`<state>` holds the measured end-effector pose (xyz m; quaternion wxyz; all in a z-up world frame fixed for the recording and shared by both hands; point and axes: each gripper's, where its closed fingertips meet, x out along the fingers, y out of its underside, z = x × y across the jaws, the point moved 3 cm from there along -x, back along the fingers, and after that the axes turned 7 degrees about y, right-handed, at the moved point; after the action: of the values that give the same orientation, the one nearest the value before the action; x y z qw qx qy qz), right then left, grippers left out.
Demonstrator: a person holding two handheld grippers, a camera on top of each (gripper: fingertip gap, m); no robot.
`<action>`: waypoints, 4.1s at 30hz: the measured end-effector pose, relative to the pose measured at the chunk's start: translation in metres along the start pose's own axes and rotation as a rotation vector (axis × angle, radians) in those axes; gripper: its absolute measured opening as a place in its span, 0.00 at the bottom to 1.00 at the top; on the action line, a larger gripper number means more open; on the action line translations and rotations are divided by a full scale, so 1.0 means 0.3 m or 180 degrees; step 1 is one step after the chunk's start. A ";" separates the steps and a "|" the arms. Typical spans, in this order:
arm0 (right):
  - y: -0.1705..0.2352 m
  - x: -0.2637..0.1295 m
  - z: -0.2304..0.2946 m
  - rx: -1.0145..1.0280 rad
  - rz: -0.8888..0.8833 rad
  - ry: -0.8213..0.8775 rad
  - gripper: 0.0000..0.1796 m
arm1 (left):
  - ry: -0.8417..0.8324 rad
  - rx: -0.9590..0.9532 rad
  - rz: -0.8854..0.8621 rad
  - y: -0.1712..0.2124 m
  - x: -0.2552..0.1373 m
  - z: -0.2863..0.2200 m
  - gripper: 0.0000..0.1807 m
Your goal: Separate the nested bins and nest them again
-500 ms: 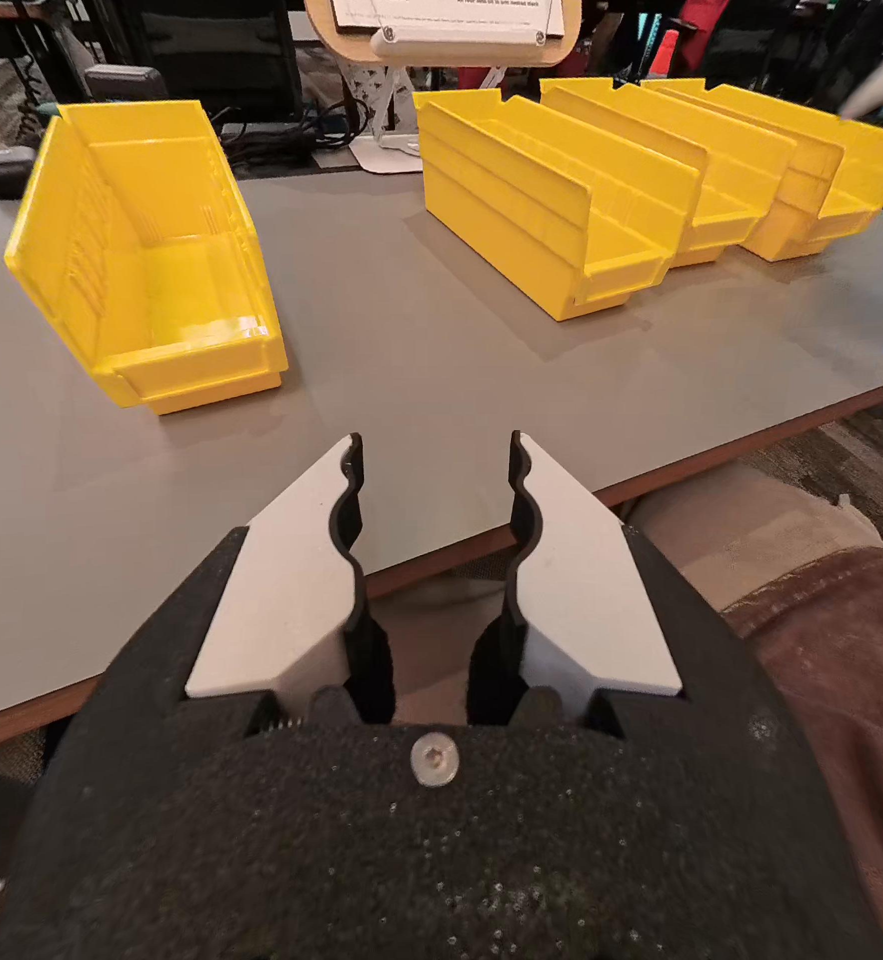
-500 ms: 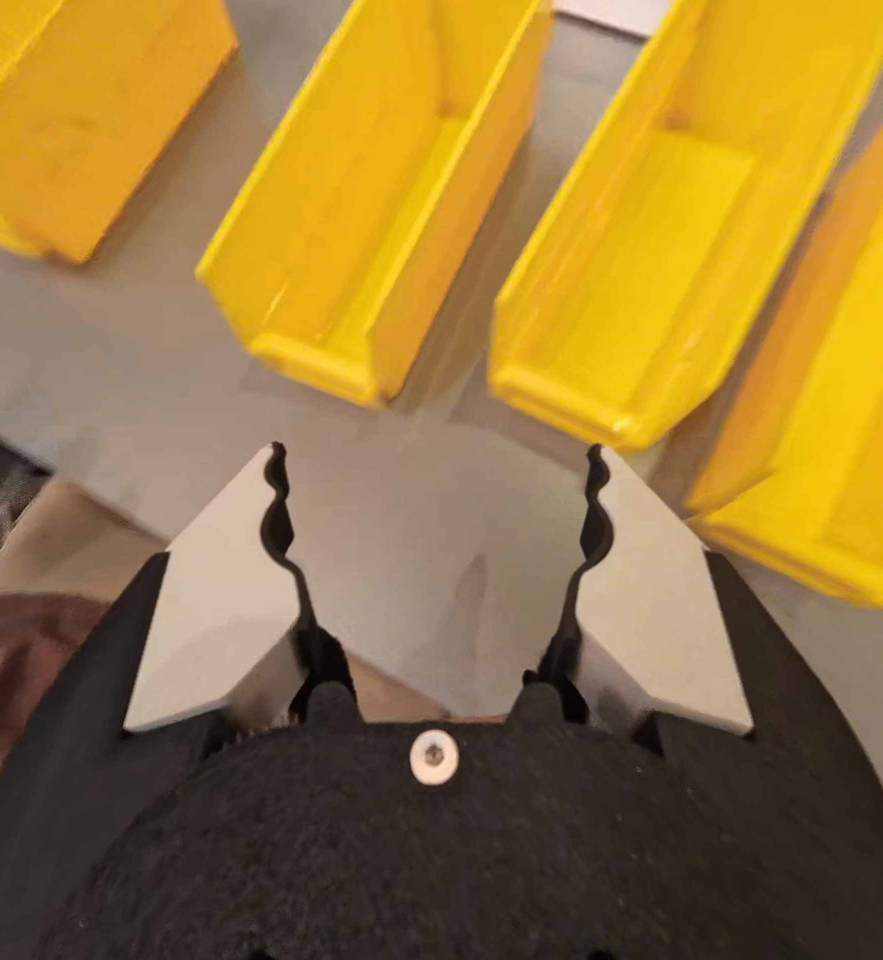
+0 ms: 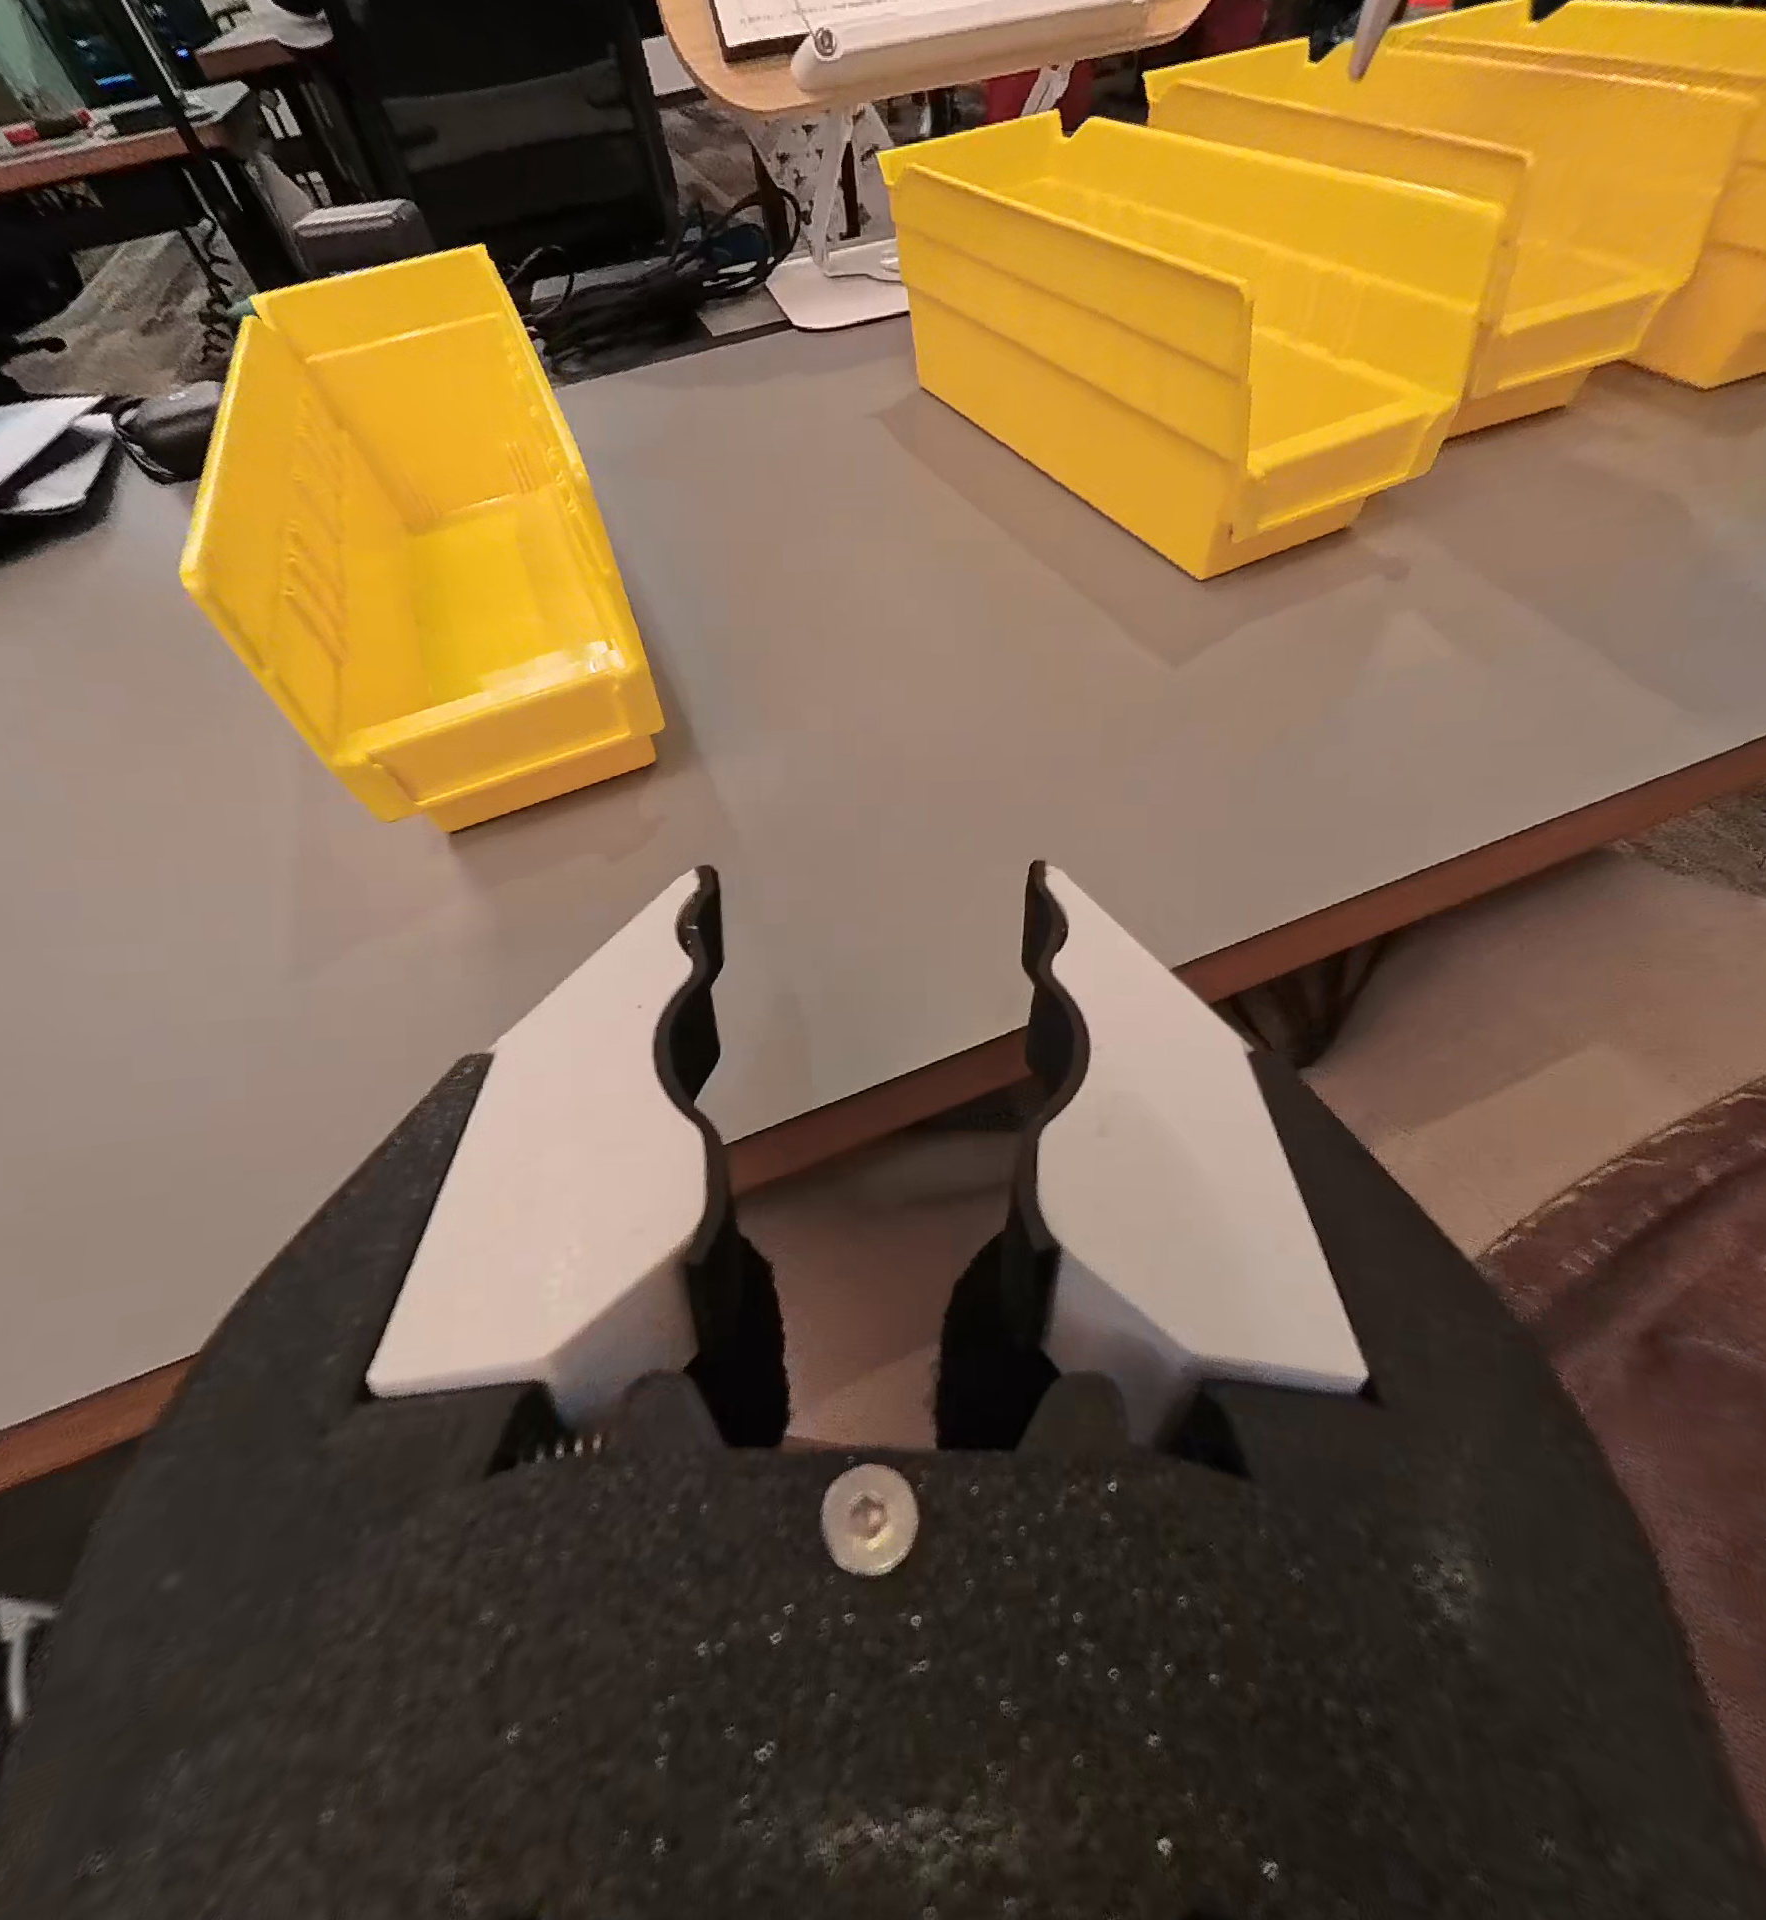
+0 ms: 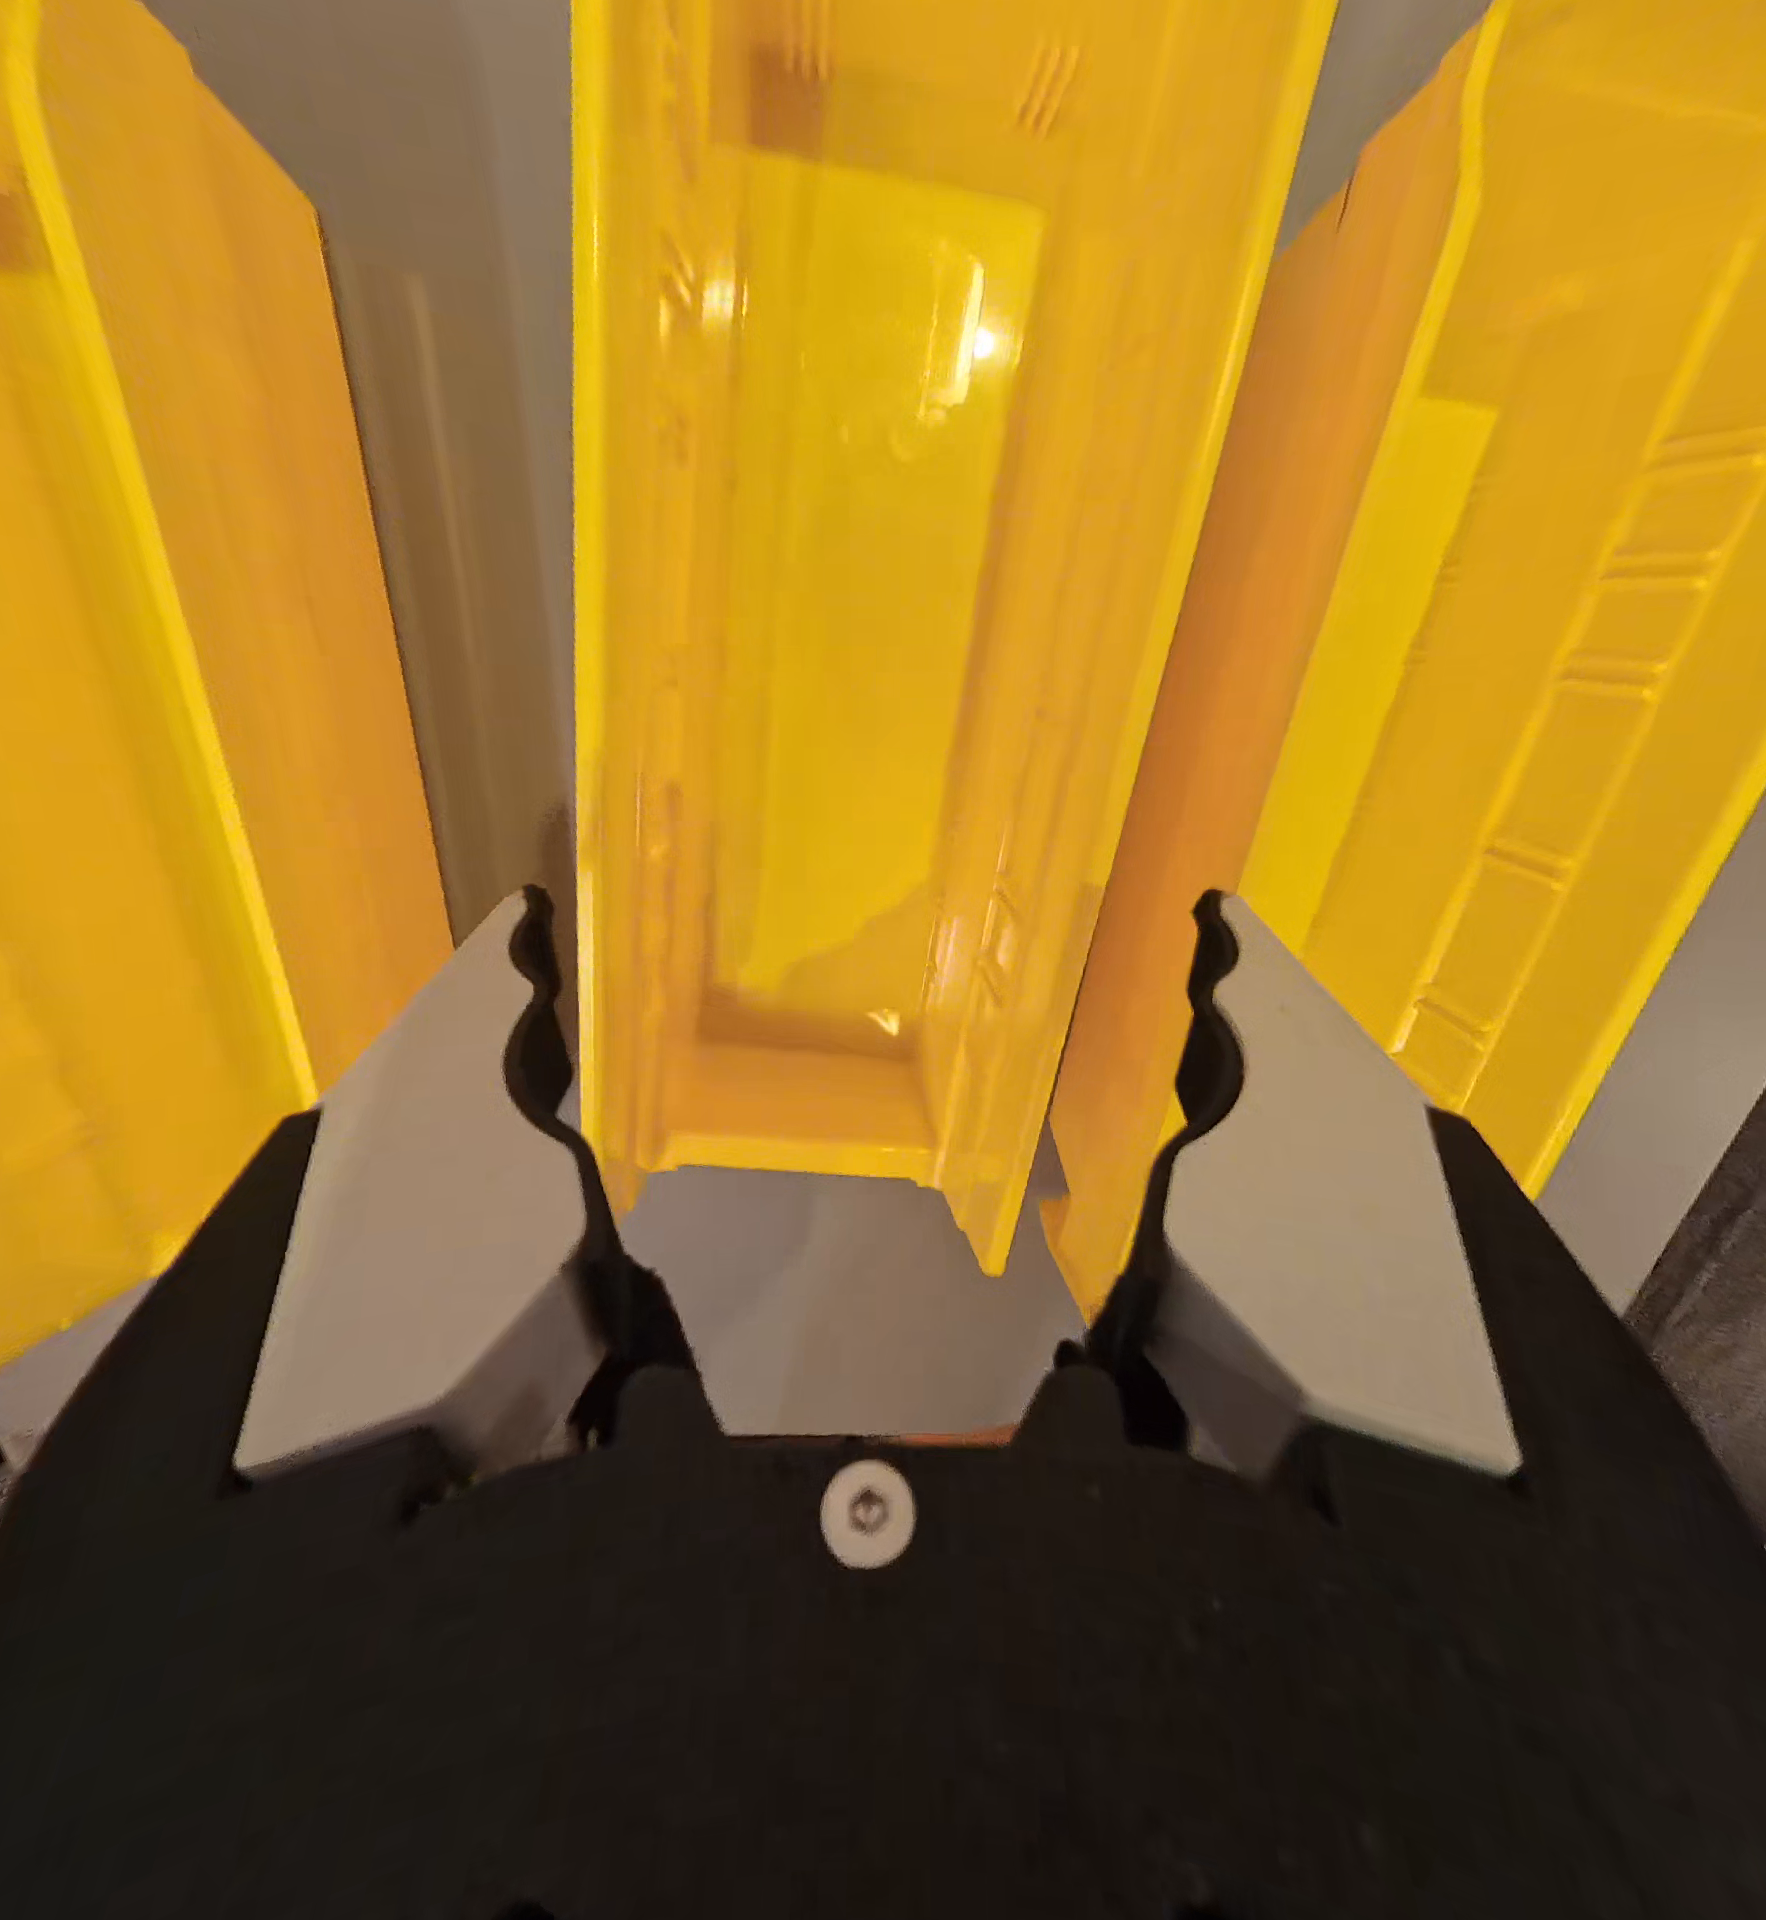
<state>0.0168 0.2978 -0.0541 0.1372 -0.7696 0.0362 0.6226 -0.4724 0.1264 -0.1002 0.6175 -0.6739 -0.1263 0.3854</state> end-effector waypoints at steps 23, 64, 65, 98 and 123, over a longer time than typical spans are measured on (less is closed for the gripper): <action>-0.066 0.094 0.037 0.0097 0.0183 0.0058 0.55 | 0.0119 0.0068 0.0118 0.013 0.036 -0.028 0.31; -0.014 -0.281 0.534 -0.0222 -0.0395 0.0257 0.57 | 0.0179 0.0141 0.0104 0.000 0.034 -0.056 0.31; -0.012 -0.267 0.537 -0.0203 -0.0393 0.0235 0.57 | 0.0169 0.0155 0.0101 -0.001 0.034 -0.055 0.31; -0.020 -0.096 0.567 -0.0053 -0.0658 0.0301 0.58 | 0.0158 0.0233 0.0128 0.002 0.043 -0.059 0.30; -0.022 -0.413 0.079 -0.0421 -0.0872 0.0263 0.67 | 0.0314 0.0035 0.0108 -0.002 0.044 -0.069 0.30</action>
<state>-0.0317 0.2960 0.0626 0.1683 -0.7996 -0.1046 0.5669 -0.4494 0.1199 -0.1056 0.6201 -0.6907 -0.0821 0.3629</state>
